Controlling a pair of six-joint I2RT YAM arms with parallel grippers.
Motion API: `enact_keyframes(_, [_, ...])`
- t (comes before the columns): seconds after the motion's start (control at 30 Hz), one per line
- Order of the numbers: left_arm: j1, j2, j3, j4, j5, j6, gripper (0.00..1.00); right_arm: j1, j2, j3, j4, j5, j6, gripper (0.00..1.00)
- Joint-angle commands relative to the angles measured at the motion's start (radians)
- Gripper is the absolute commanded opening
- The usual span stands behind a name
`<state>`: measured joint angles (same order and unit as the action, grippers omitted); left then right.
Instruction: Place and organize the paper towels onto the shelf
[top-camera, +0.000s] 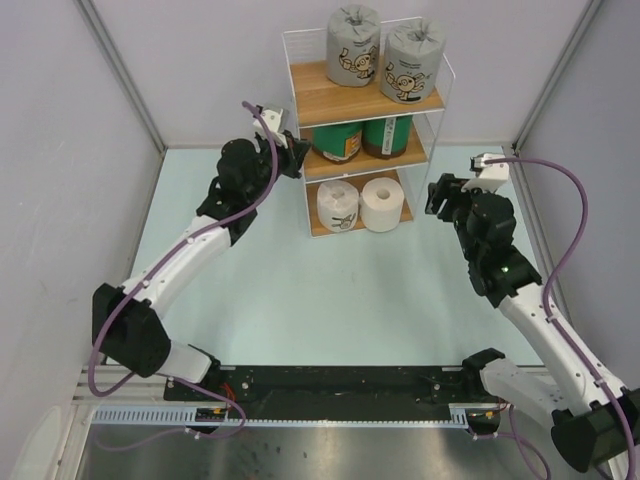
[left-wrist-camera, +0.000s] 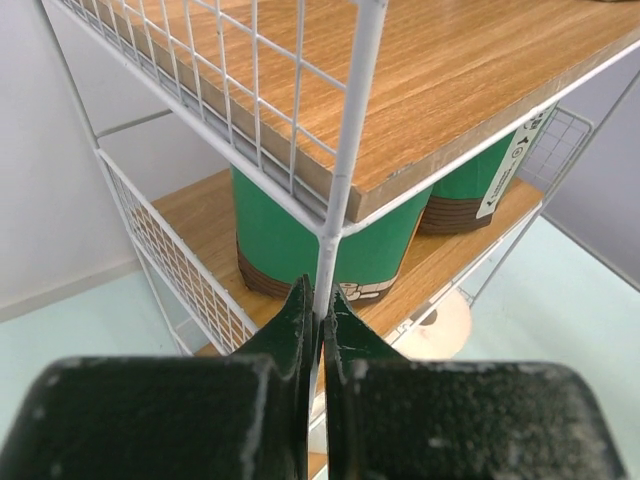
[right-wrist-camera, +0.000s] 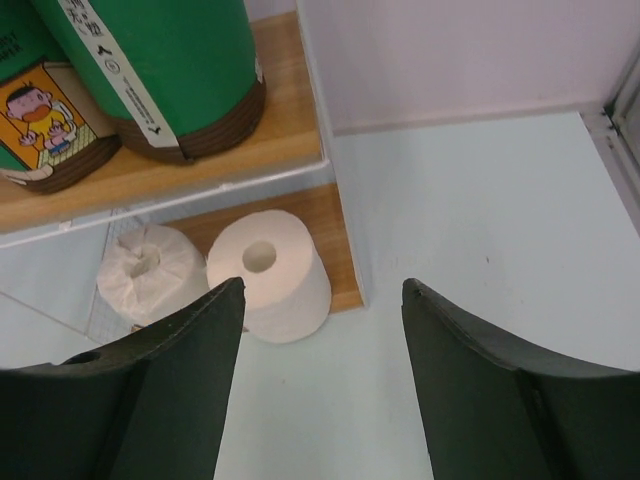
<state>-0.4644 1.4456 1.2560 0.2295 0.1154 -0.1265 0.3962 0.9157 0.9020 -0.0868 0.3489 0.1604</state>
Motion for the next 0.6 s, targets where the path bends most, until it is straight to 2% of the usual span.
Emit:
enact_keyframes(0.0, [0.02,-0.102,-0.021,-0.073,-0.085,-0.039,0.0,-0.01,0.046,0.037,0.247,-0.095,-0.082,0.67])
enact_keyframes(0.2, [0.02,-0.137,-0.035,-0.102,-0.094,-0.024,0.0,-0.025,0.115,0.038,0.423,-0.12,-0.113,0.65])
enact_keyframes(0.43, [0.02,-0.177,-0.055,-0.127,-0.108,-0.015,0.0,-0.092,0.204,0.094,0.47,-0.189,-0.073,0.63])
enact_keyframes(0.57, [0.02,-0.186,-0.055,-0.147,-0.112,-0.005,0.0,-0.131,0.241,0.115,0.495,-0.286,-0.042,0.63])
